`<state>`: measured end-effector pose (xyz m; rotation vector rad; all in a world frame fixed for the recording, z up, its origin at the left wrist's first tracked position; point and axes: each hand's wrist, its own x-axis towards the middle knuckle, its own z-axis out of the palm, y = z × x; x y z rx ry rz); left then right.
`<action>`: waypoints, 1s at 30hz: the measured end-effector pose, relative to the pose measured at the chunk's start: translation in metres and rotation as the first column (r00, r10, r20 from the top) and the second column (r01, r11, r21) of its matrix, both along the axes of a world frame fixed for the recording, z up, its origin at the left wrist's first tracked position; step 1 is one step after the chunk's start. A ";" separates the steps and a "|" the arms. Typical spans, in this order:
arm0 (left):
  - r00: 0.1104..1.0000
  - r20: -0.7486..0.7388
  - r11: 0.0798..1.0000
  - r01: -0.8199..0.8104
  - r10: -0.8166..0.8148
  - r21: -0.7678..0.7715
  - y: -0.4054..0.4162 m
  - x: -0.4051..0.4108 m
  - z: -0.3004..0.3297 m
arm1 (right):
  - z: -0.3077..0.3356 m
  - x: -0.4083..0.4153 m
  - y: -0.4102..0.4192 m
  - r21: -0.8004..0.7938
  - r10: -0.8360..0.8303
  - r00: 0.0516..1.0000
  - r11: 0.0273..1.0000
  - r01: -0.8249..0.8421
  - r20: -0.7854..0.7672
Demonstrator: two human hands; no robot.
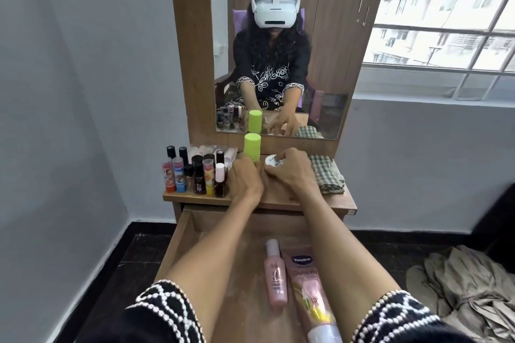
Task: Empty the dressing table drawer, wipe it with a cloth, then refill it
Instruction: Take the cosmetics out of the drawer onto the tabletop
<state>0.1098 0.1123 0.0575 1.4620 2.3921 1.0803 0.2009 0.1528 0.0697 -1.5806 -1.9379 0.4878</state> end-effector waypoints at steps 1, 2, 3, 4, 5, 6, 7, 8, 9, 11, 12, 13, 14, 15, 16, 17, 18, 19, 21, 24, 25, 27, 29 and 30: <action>1.000 -0.009 1.000 0.004 -0.004 -0.002 0.004 -0.001 -0.001 | -0.001 -0.001 0.003 -0.001 0.006 1.000 1.000 -0.006 -0.002; 1.000 -0.016 1.000 0.005 -0.005 -0.001 0.009 -0.002 -0.002 | -0.002 -0.002 0.005 -0.004 0.008 1.000 1.000 -0.008 -0.005; 1.000 -0.023 1.000 0.002 -0.002 0.001 0.013 -0.003 -0.002 | -0.002 -0.003 0.008 -0.005 0.007 1.000 1.000 -0.007 -0.006; 0.999 -0.039 1.000 -0.007 0.007 0.001 0.017 -0.004 -0.003 | -0.003 -0.004 0.011 -0.005 0.002 1.000 1.000 -0.002 -0.004; 0.998 -0.063 1.000 -0.019 0.018 -0.002 0.021 -0.005 -0.004 | -0.004 -0.005 0.014 -0.004 -0.004 1.000 1.000 0.004 -0.001; 0.996 -0.088 1.000 -0.027 0.027 -0.007 0.024 -0.006 -0.005 | -0.005 -0.006 0.016 -0.005 -0.009 1.000 1.000 0.009 -0.001; 0.994 -0.107 0.999 -0.030 0.028 -0.012 0.026 -0.006 -0.004 | -0.006 -0.007 0.019 -0.004 -0.012 1.000 1.000 0.012 -0.003; 0.992 -0.122 1.000 -0.027 0.025 -0.016 0.028 -0.006 -0.004 | -0.008 -0.008 0.021 -0.001 -0.012 1.000 1.000 0.012 -0.005; 0.991 -0.135 1.000 -0.022 0.019 -0.020 0.030 -0.006 -0.003 | -0.010 -0.009 0.023 0.002 -0.010 1.000 1.000 0.010 -0.005; 0.986 -0.168 1.000 -0.019 0.014 -0.024 0.031 -0.005 0.000 | -0.013 -0.012 0.025 0.005 -0.016 1.000 1.000 0.016 -0.010; 0.984 -0.180 0.999 -0.020 0.015 -0.027 0.031 -0.006 0.002 | -0.013 -0.012 0.025 0.006 -0.022 1.000 1.000 0.022 -0.014; 0.982 -0.190 0.999 -0.024 0.018 -0.029 0.031 -0.006 0.003 | -0.014 -0.013 0.025 0.010 -0.025 1.000 1.000 0.025 -0.017; 0.978 -0.206 0.999 -0.032 0.025 -0.031 0.031 -0.006 0.003 | -0.015 -0.013 0.025 0.011 -0.025 0.999 1.000 0.025 -0.021; 0.973 -0.226 0.999 -0.040 0.032 -0.033 0.032 -0.007 0.003 | -0.015 -0.013 0.025 0.012 -0.021 1.000 1.000 0.021 -0.022; 0.969 -0.245 0.998 -0.046 0.036 -0.035 0.031 -0.007 0.003 | -0.015 -0.013 0.025 0.008 -0.016 1.000 1.000 0.016 -0.019; 0.966 -0.255 0.998 -0.049 0.038 -0.037 0.031 -0.007 0.003 | -0.016 -0.013 0.024 0.004 -0.009 1.000 1.000 0.009 -0.012; 0.965 -0.258 0.998 -0.049 0.039 -0.033 0.031 -0.006 0.003 | -0.016 -0.012 0.024 0.001 -0.003 1.000 1.000 0.003 -0.009; 0.966 -0.256 0.998 -0.048 0.038 -0.032 0.030 -0.006 0.003 | -0.016 -0.011 0.022 0.002 0.004 1.000 1.000 -0.004 -0.012; 0.967 -0.253 0.999 -0.042 0.032 -0.034 0.026 -0.003 0.004 | -0.015 -0.009 0.016 0.015 0.021 0.999 1.000 -0.021 -0.045; 0.962 -0.274 1.000 -0.009 0.000 -0.029 0.019 0.004 0.006 | -0.011 -0.003 0.002 0.072 0.058 0.995 0.996 -0.052 -0.077; 0.959 -0.284 1.000 0.007 -0.013 -0.023 0.016 0.008 0.007 | -0.010 -0.001 -0.003 0.096 0.073 0.995 0.993 -0.066 -0.072; 0.954 -0.298 0.999 0.034 -0.034 -0.007 0.007 0.017 0.007 | -0.009 0.001 -0.014 0.137 0.085 0.995 0.988 -0.077 -0.057; 0.956 -0.290 0.998 0.056 -0.048 0.017 -0.005 0.023 0.006 | -0.009 0.005 -0.025 0.168 0.085 0.993 0.983 -0.071 -0.080; 0.956 -0.289 0.998 0.061 -0.048 0.034 -0.014 0.026 0.006 | -0.008 0.008 -0.033 0.173 0.089 0.991 0.982 -0.070 -0.100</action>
